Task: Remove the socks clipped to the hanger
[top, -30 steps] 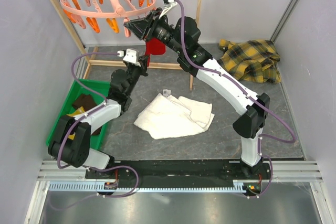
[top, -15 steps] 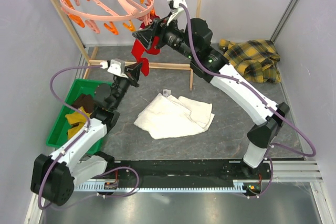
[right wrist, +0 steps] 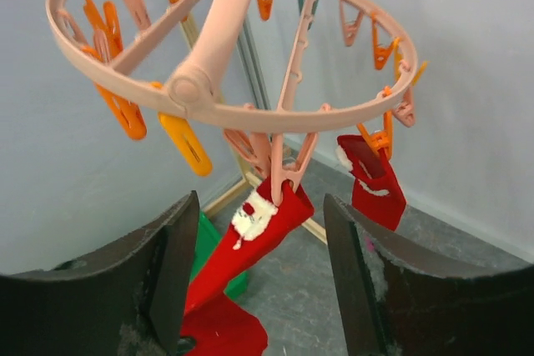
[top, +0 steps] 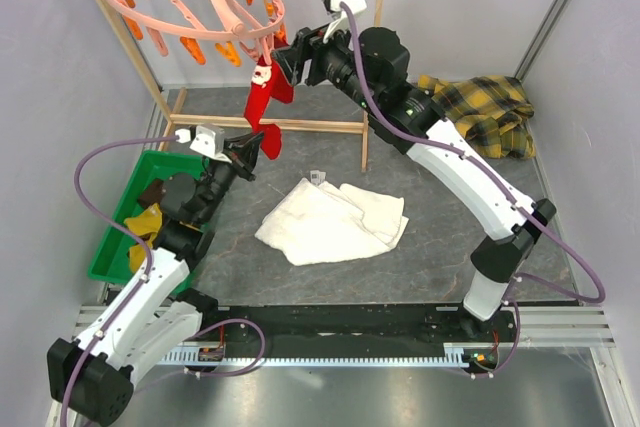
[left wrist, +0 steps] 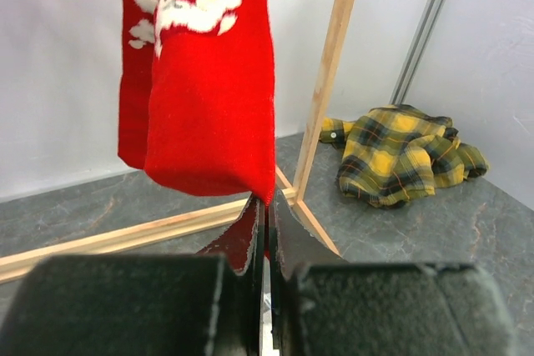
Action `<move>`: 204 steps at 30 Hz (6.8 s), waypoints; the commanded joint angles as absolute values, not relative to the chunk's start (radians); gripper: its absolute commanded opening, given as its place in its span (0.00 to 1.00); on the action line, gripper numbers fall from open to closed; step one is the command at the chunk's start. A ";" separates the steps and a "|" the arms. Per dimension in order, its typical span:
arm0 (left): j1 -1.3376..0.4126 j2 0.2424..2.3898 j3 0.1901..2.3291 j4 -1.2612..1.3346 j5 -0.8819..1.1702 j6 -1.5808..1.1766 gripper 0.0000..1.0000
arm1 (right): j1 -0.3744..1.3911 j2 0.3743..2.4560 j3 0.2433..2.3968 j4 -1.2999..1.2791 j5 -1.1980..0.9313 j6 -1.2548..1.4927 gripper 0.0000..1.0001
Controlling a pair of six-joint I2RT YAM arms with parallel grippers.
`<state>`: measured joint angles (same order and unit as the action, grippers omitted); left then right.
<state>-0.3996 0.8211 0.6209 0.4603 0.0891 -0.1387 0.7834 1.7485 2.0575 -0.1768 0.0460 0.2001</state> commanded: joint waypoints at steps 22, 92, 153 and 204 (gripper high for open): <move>-0.399 0.755 0.606 0.390 0.103 -0.233 0.02 | 0.776 2.019 2.316 -0.109 -0.018 0.227 0.56; 0.051 0.804 0.620 0.127 -0.055 -0.396 0.91 | 0.744 1.304 1.203 0.117 -0.035 0.413 0.98; -0.505 2.052 1.181 1.434 -0.344 0.204 0.99 | 0.747 1.037 1.037 0.155 0.130 0.252 0.98; -0.443 2.214 1.522 1.333 -0.302 0.142 0.02 | 0.745 1.175 1.114 0.169 0.178 0.101 0.98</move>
<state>-0.4461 2.4020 1.6871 1.2030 -0.3809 0.2657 0.7425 1.1393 1.0637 0.1215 0.1829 0.1078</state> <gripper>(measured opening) 0.033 0.979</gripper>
